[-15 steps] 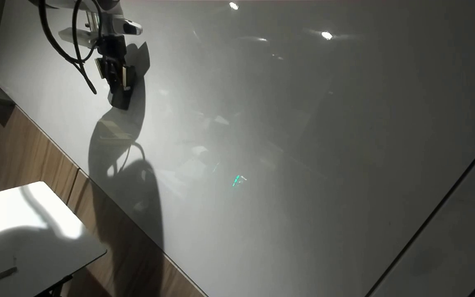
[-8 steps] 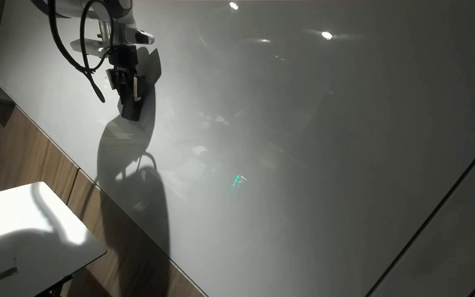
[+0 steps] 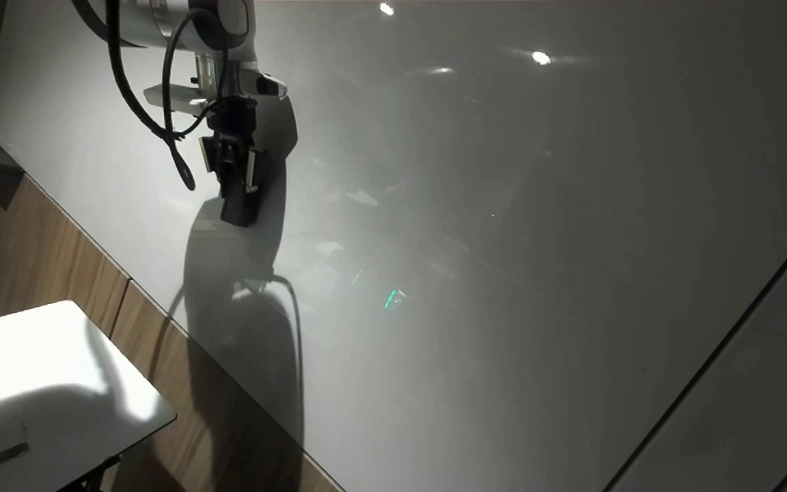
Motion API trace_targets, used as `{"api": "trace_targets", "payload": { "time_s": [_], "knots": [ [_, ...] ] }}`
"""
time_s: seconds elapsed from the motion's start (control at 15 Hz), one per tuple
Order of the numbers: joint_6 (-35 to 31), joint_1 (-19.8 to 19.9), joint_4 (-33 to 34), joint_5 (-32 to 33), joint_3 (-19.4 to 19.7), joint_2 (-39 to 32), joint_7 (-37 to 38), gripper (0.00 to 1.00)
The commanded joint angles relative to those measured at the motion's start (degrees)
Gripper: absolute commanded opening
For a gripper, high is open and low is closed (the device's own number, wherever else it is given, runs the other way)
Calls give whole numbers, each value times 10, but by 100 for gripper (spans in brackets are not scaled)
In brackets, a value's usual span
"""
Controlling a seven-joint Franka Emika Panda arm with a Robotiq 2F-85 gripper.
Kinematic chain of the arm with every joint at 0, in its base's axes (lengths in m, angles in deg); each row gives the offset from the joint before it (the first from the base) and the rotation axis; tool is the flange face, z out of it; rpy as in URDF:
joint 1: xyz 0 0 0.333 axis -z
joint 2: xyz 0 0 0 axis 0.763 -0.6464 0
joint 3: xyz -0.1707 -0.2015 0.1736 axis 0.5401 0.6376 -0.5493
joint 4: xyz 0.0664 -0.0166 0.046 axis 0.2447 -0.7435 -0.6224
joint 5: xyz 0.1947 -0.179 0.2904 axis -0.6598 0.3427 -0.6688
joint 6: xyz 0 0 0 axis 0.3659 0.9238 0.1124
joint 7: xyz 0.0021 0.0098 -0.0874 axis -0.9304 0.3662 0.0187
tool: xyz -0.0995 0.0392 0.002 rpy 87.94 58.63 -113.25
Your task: Use the black eraser to wipe the whiteboard.
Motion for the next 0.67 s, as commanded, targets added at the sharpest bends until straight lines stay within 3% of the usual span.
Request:
{"api": "trace_targets", "payload": {
  "time_s": [0.0, 0.33, 0.6],
  "knots": [
    [-1, 13, -41, -35, 14, 28, -48, 31],
    [2, 8, -139, -38, -2, 81, -52, 31],
    [0, 15, -203, -26, -15, 85, -45, 31]
  ]
}}
